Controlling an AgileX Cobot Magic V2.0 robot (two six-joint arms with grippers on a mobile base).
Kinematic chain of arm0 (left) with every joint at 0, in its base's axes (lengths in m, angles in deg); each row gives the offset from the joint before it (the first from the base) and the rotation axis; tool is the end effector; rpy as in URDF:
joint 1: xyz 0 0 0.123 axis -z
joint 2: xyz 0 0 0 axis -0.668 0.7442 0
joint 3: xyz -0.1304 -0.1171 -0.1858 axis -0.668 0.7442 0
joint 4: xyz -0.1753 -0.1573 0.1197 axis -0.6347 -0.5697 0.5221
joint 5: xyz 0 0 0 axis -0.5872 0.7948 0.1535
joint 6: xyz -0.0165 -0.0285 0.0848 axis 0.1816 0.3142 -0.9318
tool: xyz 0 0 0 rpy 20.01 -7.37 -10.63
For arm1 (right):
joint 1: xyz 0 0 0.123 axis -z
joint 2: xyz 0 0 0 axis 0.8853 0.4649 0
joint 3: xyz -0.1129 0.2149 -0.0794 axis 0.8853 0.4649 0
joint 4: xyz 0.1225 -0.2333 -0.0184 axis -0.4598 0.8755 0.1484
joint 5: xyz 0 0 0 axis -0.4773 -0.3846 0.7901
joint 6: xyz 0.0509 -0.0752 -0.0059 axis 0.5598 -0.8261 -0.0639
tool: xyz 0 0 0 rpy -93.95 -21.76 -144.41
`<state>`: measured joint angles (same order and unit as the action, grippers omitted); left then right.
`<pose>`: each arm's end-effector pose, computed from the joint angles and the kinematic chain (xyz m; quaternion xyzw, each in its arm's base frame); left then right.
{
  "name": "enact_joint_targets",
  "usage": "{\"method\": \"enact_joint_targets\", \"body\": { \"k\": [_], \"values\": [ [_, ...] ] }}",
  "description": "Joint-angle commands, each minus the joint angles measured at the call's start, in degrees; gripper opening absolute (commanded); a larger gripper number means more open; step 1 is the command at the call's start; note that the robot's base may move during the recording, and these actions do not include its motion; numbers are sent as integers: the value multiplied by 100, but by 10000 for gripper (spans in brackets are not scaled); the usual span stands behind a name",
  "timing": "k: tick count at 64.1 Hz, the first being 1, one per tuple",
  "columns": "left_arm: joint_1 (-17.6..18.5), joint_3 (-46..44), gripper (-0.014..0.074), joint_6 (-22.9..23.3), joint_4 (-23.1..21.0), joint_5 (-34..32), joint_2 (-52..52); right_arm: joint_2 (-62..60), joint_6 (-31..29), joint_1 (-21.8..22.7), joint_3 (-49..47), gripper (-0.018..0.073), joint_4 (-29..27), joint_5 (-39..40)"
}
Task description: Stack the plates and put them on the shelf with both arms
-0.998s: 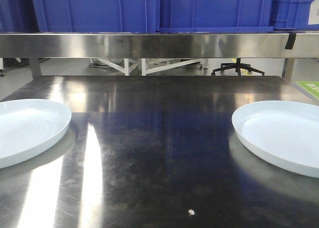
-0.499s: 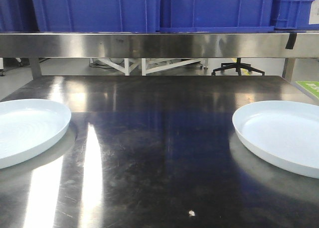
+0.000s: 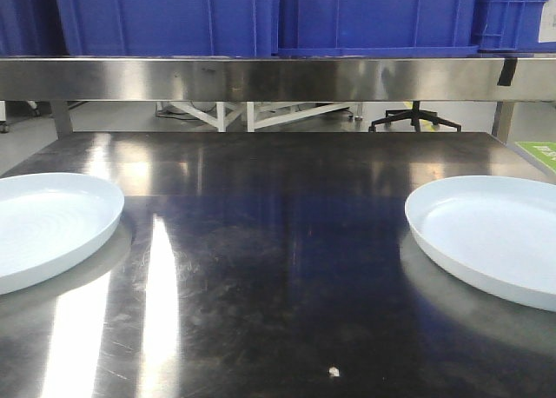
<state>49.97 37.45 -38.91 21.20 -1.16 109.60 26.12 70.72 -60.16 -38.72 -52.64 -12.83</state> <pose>0.2193 -0.0205 0.3255 0.0615 0.8860 0.0319 0.4586 0.0992 -0.0038 0.1968 0.0808 0.7070 0.0533 0.7005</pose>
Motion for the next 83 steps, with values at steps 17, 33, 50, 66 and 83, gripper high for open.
{"method": "enact_joint_targets", "body": {
  "k": [17,33,50,66,83],
  "values": [
    [22,-213,85,45,-58,-243,-55,-101,-50,35,7,36,17,513],
    [22,-213,85,45,-88,-265,-55,-101,-79,46,7,36,82,1228],
    [22,-213,85,45,-96,-264,-55,382,361,35,-1138,36,-105,184],
    [22,-213,85,45,-245,-252,-55,3246,361,35,-2497,36,-109,-123],
    [22,-213,85,45,-245,-275,-55,4777,361,35,-3108,36,-186,-216]
  ]
}}
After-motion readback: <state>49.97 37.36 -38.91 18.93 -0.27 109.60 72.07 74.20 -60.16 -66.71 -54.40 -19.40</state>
